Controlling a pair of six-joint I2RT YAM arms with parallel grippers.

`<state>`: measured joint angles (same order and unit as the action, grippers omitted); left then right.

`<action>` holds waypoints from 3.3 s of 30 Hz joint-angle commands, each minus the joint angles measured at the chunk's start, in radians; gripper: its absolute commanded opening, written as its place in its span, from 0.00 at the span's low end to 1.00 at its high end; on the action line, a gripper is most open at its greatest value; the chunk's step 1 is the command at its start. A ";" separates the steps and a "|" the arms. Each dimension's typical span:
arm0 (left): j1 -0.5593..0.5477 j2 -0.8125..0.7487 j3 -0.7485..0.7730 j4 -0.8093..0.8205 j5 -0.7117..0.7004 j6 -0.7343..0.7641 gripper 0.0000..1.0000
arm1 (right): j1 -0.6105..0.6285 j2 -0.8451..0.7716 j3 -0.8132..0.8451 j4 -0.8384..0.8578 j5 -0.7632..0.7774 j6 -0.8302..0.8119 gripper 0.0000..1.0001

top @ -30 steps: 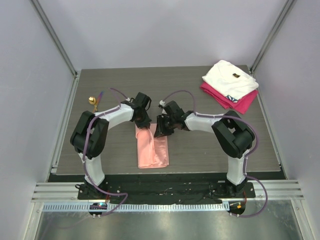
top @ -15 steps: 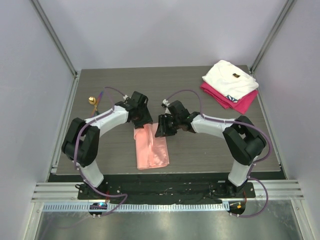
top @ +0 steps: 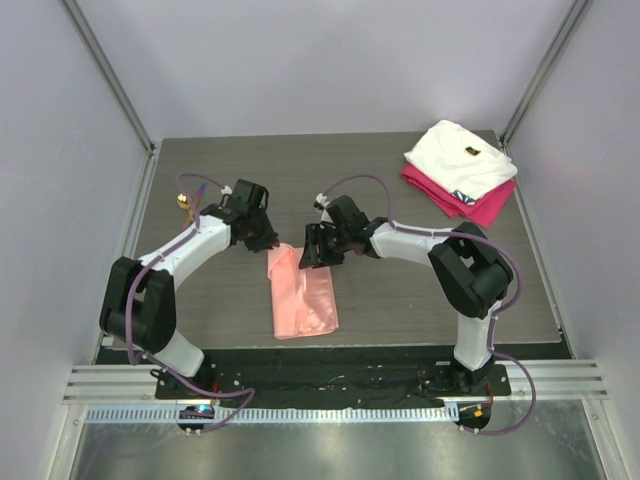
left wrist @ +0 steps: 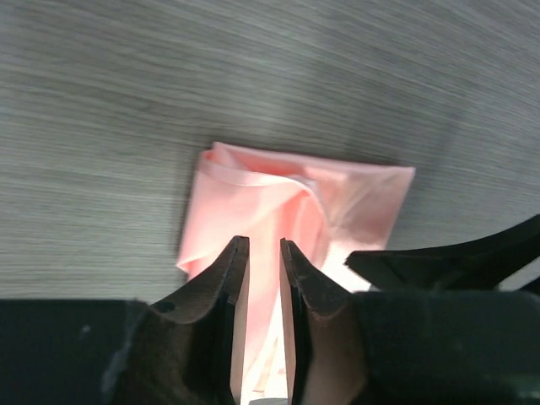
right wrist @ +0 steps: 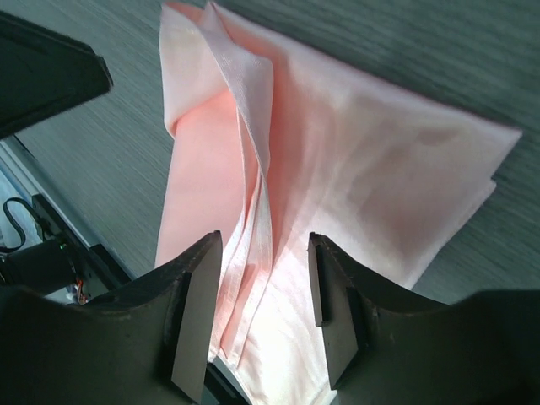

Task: Fold the napkin into a case and place the utensils inside
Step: Smooth out the 2/3-rectangle-folded napkin at the center of the board.

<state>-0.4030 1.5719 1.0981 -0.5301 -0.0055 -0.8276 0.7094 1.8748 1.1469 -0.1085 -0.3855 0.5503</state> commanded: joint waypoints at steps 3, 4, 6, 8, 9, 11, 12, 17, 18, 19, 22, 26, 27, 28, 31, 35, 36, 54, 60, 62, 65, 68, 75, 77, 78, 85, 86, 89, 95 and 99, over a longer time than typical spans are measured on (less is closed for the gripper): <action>0.079 -0.029 -0.052 0.007 0.088 0.070 0.21 | 0.001 0.079 0.135 0.000 -0.001 -0.032 0.56; 0.090 -0.013 -0.052 0.015 0.096 0.071 0.18 | -0.001 0.089 0.145 0.000 0.002 -0.029 0.56; 0.098 0.003 -0.049 0.028 0.122 0.073 0.16 | -0.001 0.116 0.169 0.000 0.014 -0.029 0.55; 0.101 0.025 -0.049 0.041 0.136 0.073 0.14 | -0.002 0.135 0.201 -0.003 0.017 -0.026 0.54; 0.104 0.030 -0.047 0.048 0.147 0.071 0.13 | 0.001 0.142 0.209 -0.002 0.019 -0.026 0.52; 0.102 0.039 -0.046 0.051 0.151 0.074 0.12 | -0.002 0.161 0.232 -0.007 0.033 -0.023 0.49; 0.104 0.042 -0.046 0.054 0.154 0.076 0.11 | -0.001 0.165 0.238 -0.008 0.037 -0.023 0.46; 0.110 0.060 -0.040 0.055 0.157 0.087 0.09 | -0.005 0.199 0.280 -0.023 0.046 -0.044 0.34; 0.110 0.063 -0.035 0.056 0.159 0.085 0.08 | -0.010 0.204 0.281 -0.028 0.045 -0.044 0.32; 0.112 0.066 -0.034 0.059 0.160 0.088 0.08 | -0.014 0.213 0.286 -0.028 0.043 -0.044 0.31; 0.115 0.083 -0.015 0.059 0.170 0.087 0.08 | -0.027 0.219 0.286 -0.028 0.031 -0.052 0.26; 0.115 0.114 0.011 0.070 0.194 0.065 0.08 | -0.041 0.247 0.300 -0.030 -0.007 -0.095 0.19; 0.115 0.131 0.016 0.074 0.200 0.064 0.07 | -0.047 0.250 0.298 -0.031 -0.024 -0.104 0.17; 0.115 0.137 0.022 0.074 0.206 0.061 0.07 | -0.048 0.254 0.297 -0.028 -0.032 -0.110 0.13; 0.115 0.172 0.042 0.079 0.216 0.053 0.06 | -0.068 0.271 0.290 -0.014 -0.068 -0.130 0.09; 0.115 0.204 0.042 0.100 0.240 0.035 0.05 | -0.094 0.284 0.271 0.026 -0.124 -0.139 0.04; 0.113 0.212 0.039 0.110 0.248 0.032 0.05 | -0.100 0.287 0.269 0.033 -0.136 -0.139 0.04; 0.089 0.175 0.026 0.136 0.205 -0.028 0.06 | -0.113 0.175 0.251 -0.052 -0.087 -0.101 0.41; 0.090 0.157 0.019 0.136 0.220 -0.036 0.09 | -0.111 0.100 0.194 -0.053 -0.067 -0.087 0.45; 0.087 0.165 0.019 0.140 0.226 -0.039 0.09 | -0.113 0.089 0.180 -0.053 -0.072 -0.081 0.46; 0.079 0.194 0.032 0.151 0.240 -0.042 0.09 | -0.108 0.072 0.143 -0.028 -0.090 -0.058 0.46; 0.073 0.232 0.057 0.165 0.257 -0.053 0.09 | -0.097 0.046 0.073 0.019 -0.098 -0.026 0.47; 0.061 0.281 0.095 0.188 0.265 -0.070 0.10 | -0.084 0.052 0.010 0.098 -0.124 0.020 0.36; 0.061 0.309 0.106 0.194 0.266 -0.074 0.10 | -0.082 0.067 0.008 0.104 -0.125 0.022 0.28; 0.061 0.316 0.111 0.196 0.266 -0.074 0.09 | -0.082 0.070 0.008 0.102 -0.125 0.022 0.26; 0.053 0.300 0.131 0.180 0.236 -0.053 0.13 | -0.082 0.069 0.008 0.076 -0.098 -0.009 0.22; 0.050 0.281 0.122 0.165 0.211 -0.035 0.15 | -0.082 0.058 0.001 0.075 -0.095 -0.010 0.23; 0.044 0.180 0.073 0.153 0.194 -0.012 0.31 | -0.079 0.011 -0.025 0.070 -0.081 -0.006 0.24; -0.008 -0.033 -0.021 0.056 0.147 0.084 0.47 | -0.031 -0.137 -0.128 0.104 -0.053 0.039 0.35; -0.138 -0.170 -0.145 -0.005 0.064 0.045 0.46 | -0.001 -0.222 -0.219 0.176 -0.070 0.085 0.37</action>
<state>-0.4335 1.5024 1.0569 -0.4465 0.1337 -0.7918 0.6804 1.7527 0.9951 -0.0284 -0.4511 0.5831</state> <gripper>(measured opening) 0.468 0.367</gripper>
